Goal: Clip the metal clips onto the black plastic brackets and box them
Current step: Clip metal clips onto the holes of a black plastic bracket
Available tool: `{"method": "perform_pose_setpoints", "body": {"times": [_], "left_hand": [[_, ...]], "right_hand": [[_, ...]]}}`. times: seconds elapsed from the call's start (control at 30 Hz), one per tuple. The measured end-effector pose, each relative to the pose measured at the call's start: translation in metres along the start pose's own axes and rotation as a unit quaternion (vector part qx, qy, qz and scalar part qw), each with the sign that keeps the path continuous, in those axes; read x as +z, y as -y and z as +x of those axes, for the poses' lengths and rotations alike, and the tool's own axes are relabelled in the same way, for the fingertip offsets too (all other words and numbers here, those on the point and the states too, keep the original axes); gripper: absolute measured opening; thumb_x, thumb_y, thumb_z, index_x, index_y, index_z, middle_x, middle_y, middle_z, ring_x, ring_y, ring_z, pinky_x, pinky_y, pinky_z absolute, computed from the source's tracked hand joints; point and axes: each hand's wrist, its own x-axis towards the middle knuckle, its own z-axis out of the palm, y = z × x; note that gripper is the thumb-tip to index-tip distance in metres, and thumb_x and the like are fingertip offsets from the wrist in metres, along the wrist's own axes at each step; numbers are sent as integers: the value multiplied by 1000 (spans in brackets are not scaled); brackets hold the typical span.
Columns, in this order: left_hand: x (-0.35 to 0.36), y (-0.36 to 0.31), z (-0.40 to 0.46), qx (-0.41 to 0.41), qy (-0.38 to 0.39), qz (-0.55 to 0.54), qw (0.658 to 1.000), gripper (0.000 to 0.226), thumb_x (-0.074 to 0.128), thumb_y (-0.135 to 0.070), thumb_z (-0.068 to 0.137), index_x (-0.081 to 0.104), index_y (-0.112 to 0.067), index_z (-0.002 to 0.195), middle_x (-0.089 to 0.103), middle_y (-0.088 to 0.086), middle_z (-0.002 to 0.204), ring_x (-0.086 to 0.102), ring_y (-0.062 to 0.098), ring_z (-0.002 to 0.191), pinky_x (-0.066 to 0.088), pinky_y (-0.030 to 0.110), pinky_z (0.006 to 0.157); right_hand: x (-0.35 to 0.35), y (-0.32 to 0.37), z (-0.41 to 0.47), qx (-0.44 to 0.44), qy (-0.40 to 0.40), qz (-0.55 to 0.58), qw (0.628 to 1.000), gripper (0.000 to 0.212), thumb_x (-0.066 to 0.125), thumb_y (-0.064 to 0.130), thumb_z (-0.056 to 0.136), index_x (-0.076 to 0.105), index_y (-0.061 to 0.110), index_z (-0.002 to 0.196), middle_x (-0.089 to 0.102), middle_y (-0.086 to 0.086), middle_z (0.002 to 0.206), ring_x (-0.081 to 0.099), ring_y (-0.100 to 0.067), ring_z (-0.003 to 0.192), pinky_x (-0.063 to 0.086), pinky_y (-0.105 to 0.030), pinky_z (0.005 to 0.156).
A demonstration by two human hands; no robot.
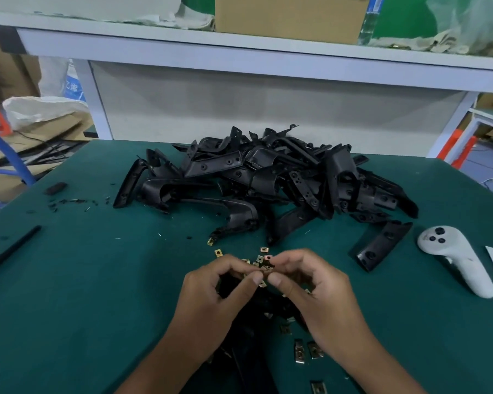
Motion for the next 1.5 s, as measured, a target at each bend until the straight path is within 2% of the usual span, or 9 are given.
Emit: {"method": "perform_pose_setpoints", "body": {"times": [0.13, 0.3, 0.43, 0.6, 0.73, 0.83, 0.97, 1.2, 1.5], "left_hand": [[-7, 4, 8, -46, -78, -30, 995, 18, 66, -50, 80, 73, -33, 80, 72, -12, 78, 65, 0, 71, 48, 12, 65], [-2, 4, 1, -19, -4, -2, 1000, 18, 70, -51, 84, 74, -34, 84, 72, -9, 76, 67, 5, 65, 49, 14, 56], [-2, 3, 1, -19, -16, -20, 999, 20, 67, -51, 84, 73, -32, 87, 67, -2, 73, 63, 15, 60, 48, 21, 51], [-2, 4, 1, -15, -14, -17, 1000, 18, 63, -45, 91, 69, -28, 93, 58, -8, 67, 52, 8, 58, 48, 36, 53], [-1, 4, 2, 0, -22, -20, 1000, 25, 59, -51, 90, 67, -28, 92, 59, -10, 68, 52, 4, 60, 43, 20, 55], [-2, 5, 1, 11, -16, -16, 1000, 27, 54, -53, 91, 65, -28, 94, 61, -3, 74, 54, 15, 65, 44, 26, 60], [0, 5, 1, 23, -10, -48, 999, 25, 53, -48, 94, 63, -25, 93, 58, -7, 74, 51, 5, 67, 42, 18, 60], [3, 6, -3, 42, -33, -87, 995, 24, 50, -45, 97, 60, -23, 96, 51, 11, 75, 44, 39, 69, 37, 46, 58], [6, 6, -3, 54, -46, -65, 995, 19, 47, -49, 99, 59, -34, 97, 52, -1, 74, 46, 30, 67, 39, 45, 59]], "right_hand": [[-11, 2, 3, 8, -17, -13, 1000, 17, 69, 46, 84, 70, 45, 101, 72, 20, 90, 66, -1, 92, 48, -11, 76], [-13, 5, 3, 66, 33, 119, 990, 18, 66, 43, 88, 75, 40, 103, 74, 15, 96, 68, 1, 94, 49, -11, 81], [-11, 1, 4, 113, 46, 171, 978, 21, 69, 42, 87, 75, 36, 106, 72, 13, 91, 67, -3, 91, 52, -18, 81], [-10, 2, 4, 111, 48, 172, 978, 26, 72, 46, 86, 75, 34, 109, 73, 9, 94, 66, -6, 92, 53, -20, 84], [-9, 2, 4, 110, 43, 163, 980, 24, 73, 40, 83, 79, 31, 104, 76, 5, 88, 67, -5, 85, 55, -21, 78], [-8, 4, 4, 106, 42, 181, 977, 26, 75, 41, 78, 81, 28, 100, 77, 3, 86, 67, -5, 81, 53, -17, 75], [-9, 4, 4, 102, 41, 197, 974, 22, 76, 37, 80, 81, 25, 98, 73, 8, 77, 65, -4, 77, 51, -15, 72], [-10, 6, 3, 92, 50, 188, 977, 20, 74, 30, 82, 81, 19, 98, 75, 10, 79, 68, 2, 78, 50, -11, 71], [-7, 8, 2, 96, 75, 139, 983, 18, 75, 28, 82, 82, 20, 97, 77, -4, 90, 64, -4, 77, 50, -13, 71]]}}
